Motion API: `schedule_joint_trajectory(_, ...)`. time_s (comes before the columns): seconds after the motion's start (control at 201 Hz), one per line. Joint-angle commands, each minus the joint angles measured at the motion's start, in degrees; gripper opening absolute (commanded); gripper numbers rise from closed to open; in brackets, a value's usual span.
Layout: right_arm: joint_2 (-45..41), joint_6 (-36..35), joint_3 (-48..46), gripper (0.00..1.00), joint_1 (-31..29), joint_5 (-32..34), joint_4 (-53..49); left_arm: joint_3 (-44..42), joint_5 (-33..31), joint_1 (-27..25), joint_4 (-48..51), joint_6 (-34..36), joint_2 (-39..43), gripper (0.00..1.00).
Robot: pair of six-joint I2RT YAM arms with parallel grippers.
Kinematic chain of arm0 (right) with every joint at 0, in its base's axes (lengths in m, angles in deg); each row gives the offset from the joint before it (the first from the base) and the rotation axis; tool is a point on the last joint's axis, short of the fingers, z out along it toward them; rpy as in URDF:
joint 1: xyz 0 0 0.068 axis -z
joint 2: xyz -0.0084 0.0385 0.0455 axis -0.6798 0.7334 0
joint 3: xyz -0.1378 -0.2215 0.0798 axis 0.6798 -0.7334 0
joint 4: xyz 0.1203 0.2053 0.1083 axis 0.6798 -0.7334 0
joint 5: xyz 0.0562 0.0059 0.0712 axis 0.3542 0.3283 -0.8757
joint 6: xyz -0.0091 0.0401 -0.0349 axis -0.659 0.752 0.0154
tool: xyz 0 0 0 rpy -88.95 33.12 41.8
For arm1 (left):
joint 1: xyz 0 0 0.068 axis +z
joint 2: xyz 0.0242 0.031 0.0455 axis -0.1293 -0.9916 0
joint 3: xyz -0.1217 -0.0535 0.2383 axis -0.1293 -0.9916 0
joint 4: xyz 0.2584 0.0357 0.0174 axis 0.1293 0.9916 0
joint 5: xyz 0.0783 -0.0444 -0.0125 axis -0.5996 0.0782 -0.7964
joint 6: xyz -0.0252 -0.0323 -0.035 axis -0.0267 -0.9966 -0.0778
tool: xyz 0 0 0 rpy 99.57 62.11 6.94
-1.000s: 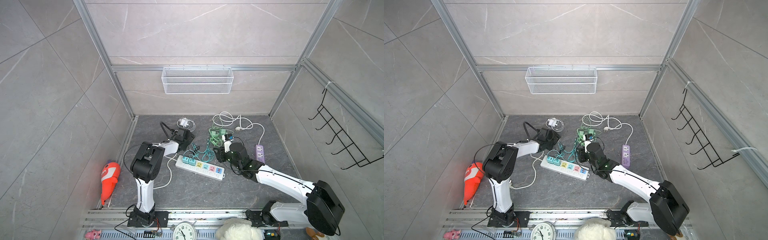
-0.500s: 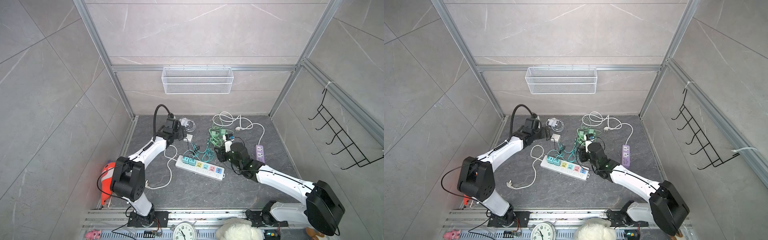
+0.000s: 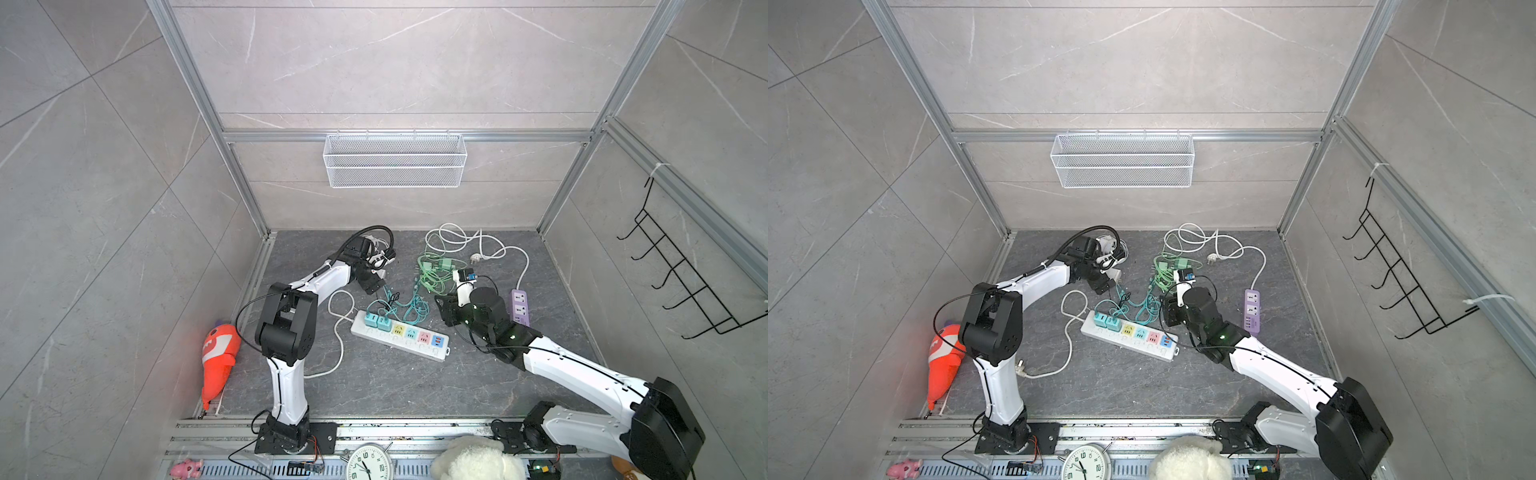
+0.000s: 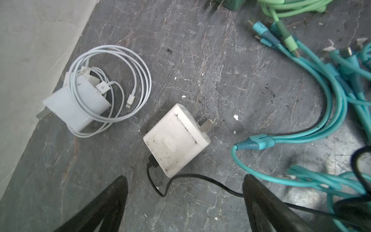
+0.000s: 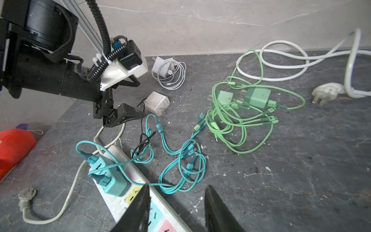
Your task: Insert the plug
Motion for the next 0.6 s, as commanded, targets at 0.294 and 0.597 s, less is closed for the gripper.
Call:
schedule_joint_trajectory(0.294,-4.4,-1.6,-2.0,0.46,0.4,1.1,-3.5,9.4,8.2,1.5,7.9,14.3,-4.8,0.91)
schedule_joint_trajectory(0.597,-5.1,-2.3,-1.5,0.46,0.5,0.3,-4.2,11.1,9.0,1.5,7.7,19.6,-8.1,0.91)
